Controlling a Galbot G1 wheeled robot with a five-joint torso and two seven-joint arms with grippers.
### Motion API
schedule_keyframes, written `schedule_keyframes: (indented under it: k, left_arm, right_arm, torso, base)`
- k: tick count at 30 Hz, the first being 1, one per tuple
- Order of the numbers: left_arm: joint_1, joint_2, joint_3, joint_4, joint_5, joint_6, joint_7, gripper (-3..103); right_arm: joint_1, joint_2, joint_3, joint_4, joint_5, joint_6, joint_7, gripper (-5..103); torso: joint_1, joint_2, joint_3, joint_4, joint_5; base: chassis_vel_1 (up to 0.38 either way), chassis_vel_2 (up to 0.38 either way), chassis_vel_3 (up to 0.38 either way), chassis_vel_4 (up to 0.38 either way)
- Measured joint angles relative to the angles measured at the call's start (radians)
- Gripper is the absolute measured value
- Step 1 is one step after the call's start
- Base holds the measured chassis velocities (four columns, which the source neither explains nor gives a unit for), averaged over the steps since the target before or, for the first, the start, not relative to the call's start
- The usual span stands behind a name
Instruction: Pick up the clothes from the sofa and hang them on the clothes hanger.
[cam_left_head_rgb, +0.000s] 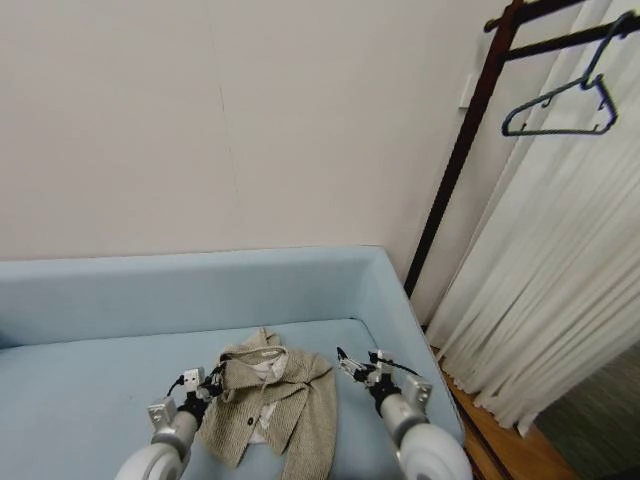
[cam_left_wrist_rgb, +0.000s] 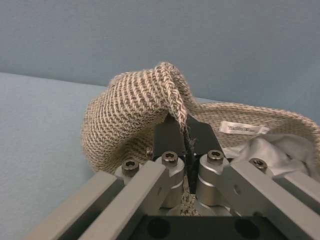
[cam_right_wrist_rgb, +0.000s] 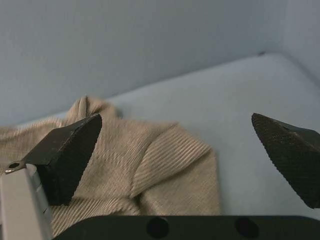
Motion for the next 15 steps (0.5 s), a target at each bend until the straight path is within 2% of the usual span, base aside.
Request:
schedule_keyframes:
  k: [2, 3, 8, 15]
  left_arm:
    - [-0.009, 0.012, 0.024, -0.006, -0.003, 0.006, -0.007, 1]
    - [-0.009, 0.012, 0.024, -0.006, -0.003, 0.006, -0.007, 1]
    - [-0.053, 0.019, 0.063, 0.013, -0.004, 0.007, -0.011, 1]
    - [-0.068, 0.045, 0.077, 0.031, -0.004, 0.005, -0.008, 1]
  right_arm:
    - [0.061, 0.015, -0.088, -0.034, 0.023, -0.008, 0.069, 94]
    - [0.061, 0.015, -0.088, -0.034, 0.023, -0.008, 0.069, 94]
    - [0.157, 0.066, -0.234, -0.114, 0.03, -0.024, 0.158, 91]
    - [0.246, 0.119, -0.315, -0.149, 0.101, -0.006, 0.251, 89]
  torso:
    - [0.0, 0.0, 0.0, 0.0006, -0.0003]
    - [0.0, 0.0, 0.0, 0.0006, -0.0003]
    - [0.0, 0.0, 0.0, 0.0, -0.0004]
    - [0.0, 0.0, 0.0, 0.0, -0.0003]
  base:
    - [0.0, 0.0, 0.0, 0.0]
    - [0.0, 0.0, 0.0, 0.0]
    - [0.0, 0.0, 0.0, 0.0]
    - [0.0, 0.0, 0.0, 0.0]
